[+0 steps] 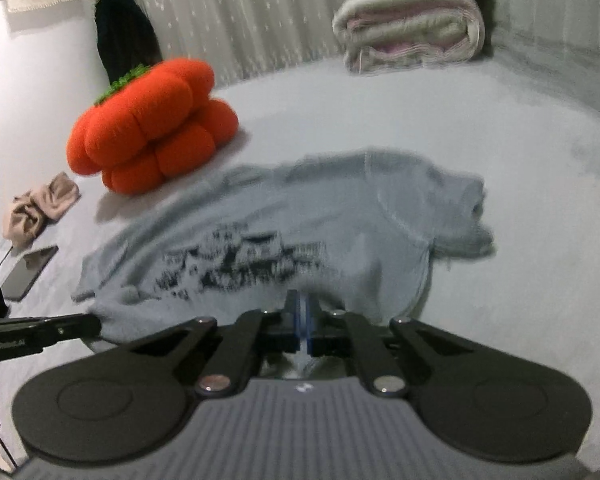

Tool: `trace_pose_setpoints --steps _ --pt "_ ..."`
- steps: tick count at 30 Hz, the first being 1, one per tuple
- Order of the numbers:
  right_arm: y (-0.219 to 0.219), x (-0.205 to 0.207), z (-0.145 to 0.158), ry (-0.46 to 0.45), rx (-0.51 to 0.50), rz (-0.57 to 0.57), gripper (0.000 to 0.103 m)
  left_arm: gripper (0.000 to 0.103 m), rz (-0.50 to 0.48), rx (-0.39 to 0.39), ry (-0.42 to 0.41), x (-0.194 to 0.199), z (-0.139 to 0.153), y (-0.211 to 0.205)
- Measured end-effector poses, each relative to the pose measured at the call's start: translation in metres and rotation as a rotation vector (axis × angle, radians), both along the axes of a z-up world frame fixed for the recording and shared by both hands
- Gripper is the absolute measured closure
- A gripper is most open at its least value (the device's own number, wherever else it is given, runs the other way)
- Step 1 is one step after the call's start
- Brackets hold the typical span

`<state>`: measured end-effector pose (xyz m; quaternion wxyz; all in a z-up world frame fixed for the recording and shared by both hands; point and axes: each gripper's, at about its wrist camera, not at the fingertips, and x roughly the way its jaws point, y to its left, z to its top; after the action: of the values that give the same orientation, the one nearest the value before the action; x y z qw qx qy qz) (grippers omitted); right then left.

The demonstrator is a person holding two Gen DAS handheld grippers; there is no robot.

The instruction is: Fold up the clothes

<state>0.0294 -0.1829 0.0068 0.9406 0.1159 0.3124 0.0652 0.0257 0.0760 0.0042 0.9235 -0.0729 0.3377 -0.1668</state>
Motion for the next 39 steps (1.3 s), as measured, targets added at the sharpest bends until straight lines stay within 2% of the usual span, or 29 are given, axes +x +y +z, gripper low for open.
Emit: trace_pose_setpoints --steps 4,6,9,12,15,20,22,26,28,29,30,32,34,35,36,38,39 --pt "-0.002 -0.013 0.019 -0.081 -0.039 -0.018 0.100 0.097 0.021 -0.039 -0.052 -0.009 0.017 0.012" --pt "-0.006 -0.017 0.026 -0.107 -0.038 -0.028 0.100 0.103 0.035 -0.059 -0.077 -0.012 0.025 0.016" --pt "-0.013 -0.018 0.033 -0.132 -0.037 -0.047 0.100 0.103 0.093 -0.050 -0.166 -0.016 0.039 0.026" --pt "-0.020 -0.013 0.035 -0.136 -0.031 -0.068 0.100 0.103 0.118 -0.058 -0.161 -0.006 0.040 0.034" --pt "-0.024 0.001 0.024 -0.102 -0.034 -0.088 0.100 0.103 0.126 -0.054 -0.083 0.011 0.027 0.033" --pt "-0.030 0.032 -0.004 -0.024 -0.059 -0.120 0.100 0.102 0.103 -0.006 0.019 0.025 0.004 0.023" --pt "-0.033 0.041 -0.015 0.011 -0.060 -0.125 0.100 0.096 0.092 0.013 0.067 0.029 -0.007 0.020" --pt "-0.042 0.060 -0.042 0.099 -0.076 -0.135 0.100 0.074 0.088 0.053 0.166 0.034 -0.026 0.017" --pt "-0.048 0.066 -0.054 0.141 -0.061 -0.136 0.100 0.067 0.080 0.070 0.202 0.035 -0.033 0.016" --pt "-0.050 0.068 -0.058 0.159 -0.046 -0.137 0.098 0.059 0.075 0.074 0.221 0.035 -0.035 0.017" --pt "-0.052 0.069 -0.061 0.174 -0.031 -0.137 0.097 0.054 0.073 0.073 0.238 0.035 -0.037 0.018" --pt "-0.054 0.066 -0.057 0.179 -0.013 -0.129 0.090 0.052 0.063 0.063 0.263 0.033 -0.038 0.020" --pt "-0.054 0.063 -0.050 0.188 -0.007 -0.118 0.088 0.050 0.040 0.043 0.280 0.029 -0.037 0.022" --pt "-0.053 0.059 -0.046 0.186 -0.009 -0.112 0.083 0.049 0.027 0.035 0.285 0.026 -0.035 0.023" --pt "-0.053 0.054 -0.042 0.183 -0.003 -0.109 0.067 0.049 0.012 0.030 0.287 0.023 -0.034 0.023" --pt "-0.052 0.044 -0.035 0.177 0.010 -0.102 0.048 0.048 -0.015 0.027 0.286 0.017 -0.031 0.021" --pt "-0.051 0.040 -0.033 0.178 0.022 -0.092 0.048 0.047 -0.028 0.025 0.287 0.015 -0.030 0.020"
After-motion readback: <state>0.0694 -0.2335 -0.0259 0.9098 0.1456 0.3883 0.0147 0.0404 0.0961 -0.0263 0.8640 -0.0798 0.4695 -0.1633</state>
